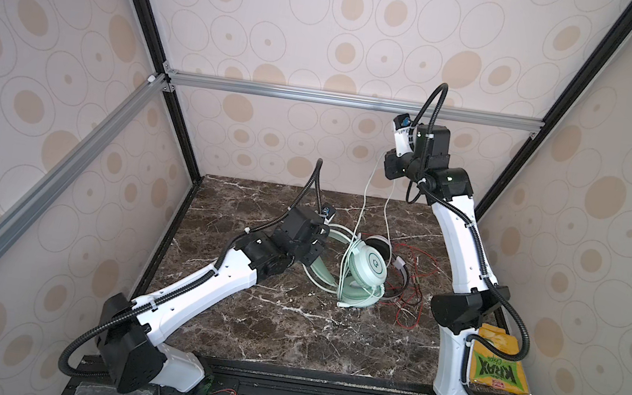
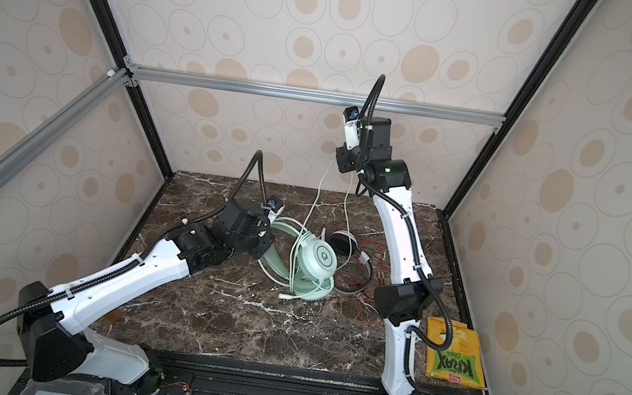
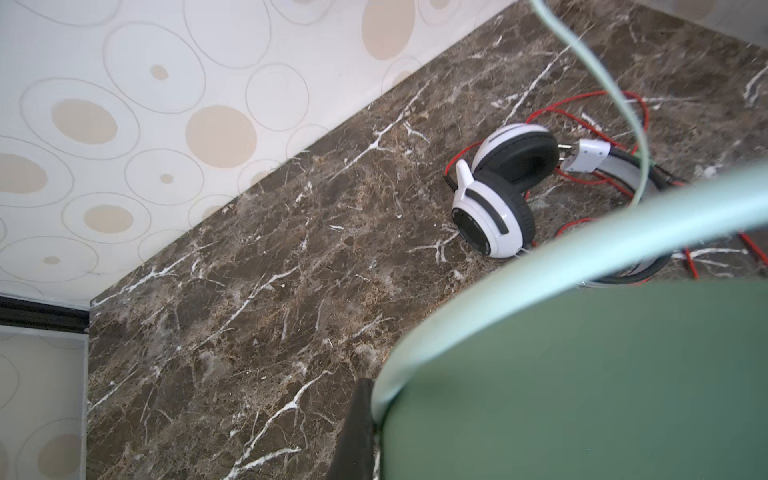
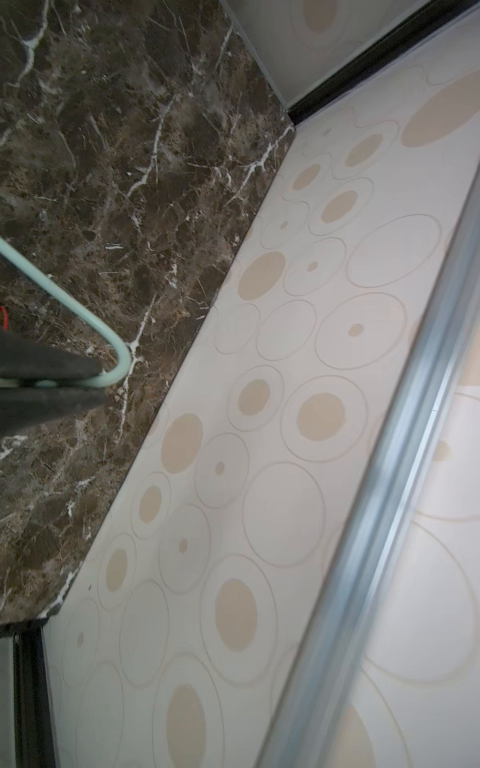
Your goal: Wrap the headphones
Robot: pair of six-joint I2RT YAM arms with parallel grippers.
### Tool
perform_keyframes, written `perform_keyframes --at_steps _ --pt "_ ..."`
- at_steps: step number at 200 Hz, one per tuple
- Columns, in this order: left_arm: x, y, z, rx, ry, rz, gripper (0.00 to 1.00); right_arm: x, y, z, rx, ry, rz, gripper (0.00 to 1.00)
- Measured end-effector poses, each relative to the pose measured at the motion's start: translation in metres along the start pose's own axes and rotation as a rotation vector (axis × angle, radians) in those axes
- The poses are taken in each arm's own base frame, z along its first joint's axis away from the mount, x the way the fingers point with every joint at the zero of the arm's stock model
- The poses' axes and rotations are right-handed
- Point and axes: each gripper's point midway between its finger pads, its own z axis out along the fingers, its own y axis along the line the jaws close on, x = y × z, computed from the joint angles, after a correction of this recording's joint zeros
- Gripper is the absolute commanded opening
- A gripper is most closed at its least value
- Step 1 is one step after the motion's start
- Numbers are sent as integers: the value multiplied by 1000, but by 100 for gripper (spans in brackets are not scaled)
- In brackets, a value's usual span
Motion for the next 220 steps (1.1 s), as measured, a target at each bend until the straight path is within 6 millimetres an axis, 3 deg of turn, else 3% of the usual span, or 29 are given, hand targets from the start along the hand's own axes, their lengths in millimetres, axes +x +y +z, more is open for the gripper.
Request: perform_keyframes --at_steps 42,80,104,150,181,220 --pt "-12 28 -16 20 -60 -93 0 63 40 46 -207 150 101 0" --pt "-25 59 -37 -19 -61 -191 0 106 73 69 -356 247 211 0" --pt "-40 81 -54 -49 -66 -271 0 136 104 77 -468 297 272 0" --pt "-24 126 -46 -148 24 -431 0 186 179 55 -670 367 410 0" --pt "-4 150 -38 -208 94 -538 0 217 193 29 -745 388 551 0" --pt "16 156 -26 -236 157 -622 0 244 208 -4 -810 409 631 0"
